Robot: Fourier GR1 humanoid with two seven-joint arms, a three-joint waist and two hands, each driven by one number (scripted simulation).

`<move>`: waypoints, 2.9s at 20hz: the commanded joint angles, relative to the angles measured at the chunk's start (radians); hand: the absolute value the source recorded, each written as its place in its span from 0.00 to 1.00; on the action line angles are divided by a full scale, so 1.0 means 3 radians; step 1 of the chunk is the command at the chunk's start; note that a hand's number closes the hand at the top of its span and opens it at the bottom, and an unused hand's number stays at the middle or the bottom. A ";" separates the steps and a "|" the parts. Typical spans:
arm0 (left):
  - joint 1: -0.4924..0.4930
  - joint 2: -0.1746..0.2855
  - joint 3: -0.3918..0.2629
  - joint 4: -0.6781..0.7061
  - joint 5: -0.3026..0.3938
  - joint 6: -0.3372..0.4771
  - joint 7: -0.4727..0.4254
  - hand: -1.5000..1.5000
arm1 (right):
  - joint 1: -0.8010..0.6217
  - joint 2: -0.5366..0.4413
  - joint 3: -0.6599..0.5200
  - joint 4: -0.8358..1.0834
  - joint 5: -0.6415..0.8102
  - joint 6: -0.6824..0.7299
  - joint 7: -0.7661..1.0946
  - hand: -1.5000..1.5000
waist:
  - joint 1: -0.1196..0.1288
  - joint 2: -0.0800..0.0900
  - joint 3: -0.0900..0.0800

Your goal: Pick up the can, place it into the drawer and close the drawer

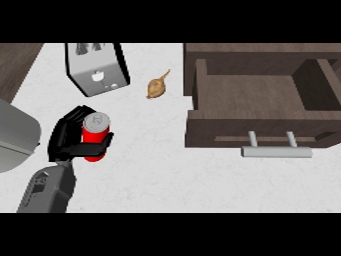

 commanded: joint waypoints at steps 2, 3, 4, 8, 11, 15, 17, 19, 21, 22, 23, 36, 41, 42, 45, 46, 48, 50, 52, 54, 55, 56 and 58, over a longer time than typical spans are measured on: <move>-0.0183 -0.0214 -0.0222 -0.0556 -0.0092 0.0412 0.0554 1.00 | 0.0036 0.0065 0.0114 -0.0097 0.0105 -0.0020 0.0019 0.00 | -0.0030 0.0004 -0.0002; -0.0056 -0.0231 -0.0409 -0.0899 -0.0065 0.0562 0.0737 1.00 | 0.0034 0.0065 0.0127 -0.0056 0.0102 0.0010 0.0010 0.00 | -0.0014 -0.0002 0.0000; 0.0013 -0.0205 -0.0370 -0.1009 -0.0130 0.0447 0.0712 1.00 | 0.0045 -0.0078 -0.0150 0.0159 -0.0087 0.0139 -0.0162 0.00 | -0.0019 0.0002 0.0000; -0.0275 -0.0237 -0.0727 -0.1213 -0.0167 0.0821 0.1035 1.00 | 0.0084 -0.0012 -0.0035 -0.0154 -0.0086 0.0072 0.0063 0.00 | -0.0034 0.0003 -0.0002; -0.0555 -0.0238 -0.1035 -0.1047 -0.0138 0.1134 0.1151 1.00 | 0.0271 0.0064 -0.0036 -0.0287 -0.0123 0.0113 0.0028 0.00 | -0.0076 0.0004 -0.0002; -0.0816 -0.0239 -0.1100 -0.1364 -0.0187 0.1172 0.1769 1.00 | 0.0258 0.0065 -0.0010 -0.0212 -0.0071 0.0114 -0.0049 0.00 | -0.0054 0.0004 -0.0002; -0.1171 -0.0239 -0.1195 -0.1213 -0.0171 0.1382 0.1885 1.00 | 0.0241 0.0054 -0.0104 0.0016 -0.0104 0.0195 -0.0202 0.00 | -0.0069 0.0008 -0.0001; -0.1258 -0.0239 -0.1181 -0.1080 -0.0195 0.1356 0.1851 1.00 | 0.0110 0.0060 -0.0121 0.0113 -0.0040 0.0149 -0.0231 0.00 | -0.0054 0.0012 -0.0002; -0.1529 -0.0239 -0.1467 -0.0962 -0.0157 0.1728 0.1871 1.00 | 0.0027 -0.0004 -0.0109 0.0007 -0.0033 0.0100 -0.0079 0.00 | -0.0080 0.0014 -0.0002; -0.1633 -0.0239 -0.1269 -0.1210 -0.0261 0.1587 0.2202 1.00 | 0.0009 0.0000 -0.0120 -0.0011 -0.0033 0.0086 -0.0083 0.00 | -0.0050 0.0007 -0.0002; -0.1800 -0.0239 -0.1471 -0.0786 -0.0112 0.1822 0.1928 1.00 | 0.0116 0.0066 0.0038 -0.0053 0.0021 0.0045 -0.0120 0.00 | -0.0095 0.0017 -0.0002; -0.3078 -0.0240 -0.1630 0.0177 0.0162 0.2274 0.2145 1.00 | 0.0170 0.0064 0.0032 0.0029 0.0037 0.0080 -0.0266 0.00 | -0.0139 0.0020 0.0001; -0.3377 -0.0240 -0.1651 0.0654 0.0413 0.2286 0.2006 1.00 | 0.0018 -0.0198 -0.0301 -0.0013 -0.0373 0.0237 0.0051 0.00 | -0.0150 0.0022 0.0000; -0.3560 -0.0240 -0.1526 0.1001 0.0489 0.2194 0.1849 1.00 | -0.0089 0.0006 -0.0051 0.0071 -0.0020 0.0049 -0.0025 0.00 | -0.0175 0.0044 0.0001; -0.3852 -0.0240 -0.1357 0.1326 0.0515 0.2079 0.1861 1.00 | 0.0054 -0.0004 -0.0051 0.0011 -0.0039 0.0153 -0.0086 0.00 | -0.0191 0.0044 0.0002; -0.3799 -0.0240 -0.1453 0.1406 0.0574 0.2113 0.1650 1.00 | -0.0186 -0.0018 0.0004 -0.0065 0.0015 -0.0002 0.0147 0.00 | -0.0194 0.0053 0.0000; -0.3804 -0.0240 -0.1713 0.1360 0.0707 0.2241 0.1755 1.00 | -0.0194 -0.0047 -0.0083 0.0134 -0.0014 0.0061 -0.0029 0.00 | -0.0183 0.0039 0.0002; -0.3776 -0.0240 -0.1694 0.1550 0.0780 0.2203 0.1441 1.00 | -0.0194 0.0010 0.0034 0.0084 0.0027 0.0049 0.0040 0.00 | -0.0208 0.0053 0.0002; -0.3926 -0.0240 -0.1876 0.1437 0.0869 0.2370 0.1744 1.00 | -0.0211 -0.0016 -0.0008 0.0251 0.0088 0.0072 -0.0091 0.00 | -0.0177 0.0034 0.0003; -0.3889 -0.0240 -0.1949 0.1698 0.0965 0.2295 0.1531 1.00 | -0.0139 0.0024 0.0105 -0.0002 0.0136 0.0047 0.0069 0.00 | -0.0260 0.0056 0.0003; -0.3900 -0.0240 -0.1952 0.1717 0.0965 0.2294 0.1512 1.00 | -0.0395 -0.0143 -0.0079 -0.0007 -0.0008 -0.0026 0.0304 0.00 | -0.0226 0.0054 0.0001; -0.4032 -0.0240 -0.1986 0.1798 0.1084 0.2339 0.1596 1.00 | -0.0246 0.0063 0.0222 0.0184 0.0256 -0.0060 -0.0068 0.00 | -0.0304 0.0075 0.0006; -0.3931 -0.0240 -0.1997 0.1906 0.1109 0.2273 0.1400 1.00 | -0.0387 -0.0107 -0.0032 0.0120 0.0055 -0.0007 0.0126 0.00 | -0.0264 0.0070 0.0003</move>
